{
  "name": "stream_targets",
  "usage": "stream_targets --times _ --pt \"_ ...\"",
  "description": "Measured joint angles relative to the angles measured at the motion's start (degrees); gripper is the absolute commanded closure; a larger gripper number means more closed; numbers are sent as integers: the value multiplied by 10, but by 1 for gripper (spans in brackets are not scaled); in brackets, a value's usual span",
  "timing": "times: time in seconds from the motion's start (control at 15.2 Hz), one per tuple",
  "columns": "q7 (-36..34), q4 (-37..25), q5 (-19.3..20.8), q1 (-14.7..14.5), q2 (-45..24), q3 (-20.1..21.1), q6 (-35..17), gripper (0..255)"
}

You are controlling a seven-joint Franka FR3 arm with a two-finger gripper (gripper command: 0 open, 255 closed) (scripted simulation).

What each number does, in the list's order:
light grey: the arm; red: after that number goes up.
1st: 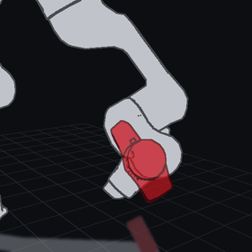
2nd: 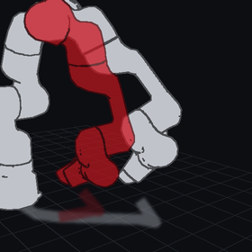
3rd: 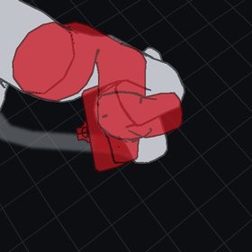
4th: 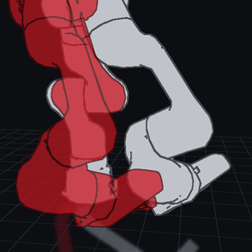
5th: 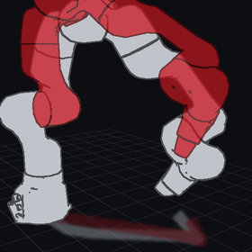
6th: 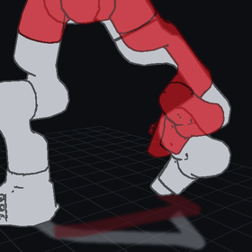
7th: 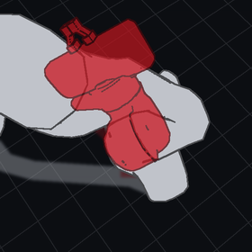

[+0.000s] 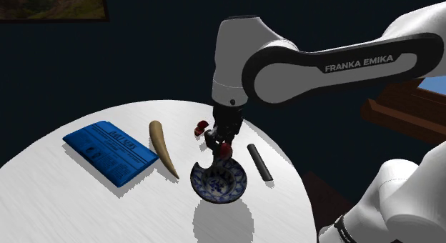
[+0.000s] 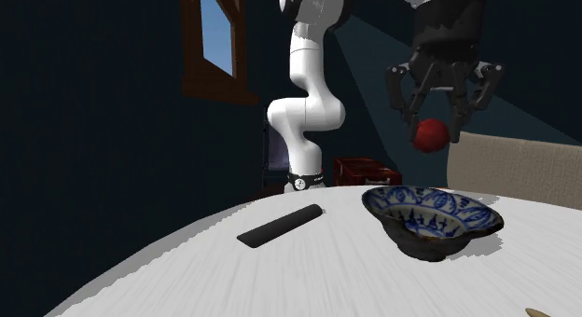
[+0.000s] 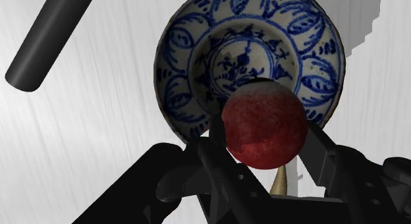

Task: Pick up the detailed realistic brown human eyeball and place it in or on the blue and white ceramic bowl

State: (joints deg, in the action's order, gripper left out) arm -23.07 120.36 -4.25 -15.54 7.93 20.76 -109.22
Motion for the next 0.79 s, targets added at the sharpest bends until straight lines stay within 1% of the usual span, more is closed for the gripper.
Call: stream_targets --times 0.2,0.79 --pt "-6 26 -5 -5 9 5 -17 255" --pt "-12 73 0 -6 -13 10 -86 255"
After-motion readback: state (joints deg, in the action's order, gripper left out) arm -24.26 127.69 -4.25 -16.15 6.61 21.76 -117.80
